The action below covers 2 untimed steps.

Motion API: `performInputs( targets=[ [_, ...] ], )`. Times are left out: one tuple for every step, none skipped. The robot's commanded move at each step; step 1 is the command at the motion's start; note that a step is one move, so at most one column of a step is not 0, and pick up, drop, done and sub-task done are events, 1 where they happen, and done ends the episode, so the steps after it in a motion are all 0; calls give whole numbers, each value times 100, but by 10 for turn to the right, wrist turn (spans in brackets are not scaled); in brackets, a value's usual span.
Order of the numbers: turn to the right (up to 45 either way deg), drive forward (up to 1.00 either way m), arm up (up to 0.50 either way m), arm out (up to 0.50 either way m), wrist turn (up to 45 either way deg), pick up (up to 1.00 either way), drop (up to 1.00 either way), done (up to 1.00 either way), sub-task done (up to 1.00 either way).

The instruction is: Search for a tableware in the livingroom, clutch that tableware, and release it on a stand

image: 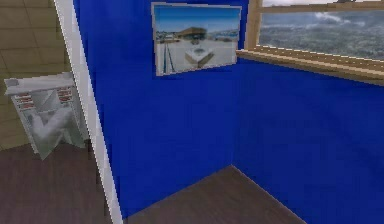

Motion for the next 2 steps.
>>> performInputs(
  targets=[
    [0, 0, 0, 0, 450, 0, 0, 0, 0],
    [0, 0, 0, 0, 450, 0, 0, 0, 0]
  ],
)
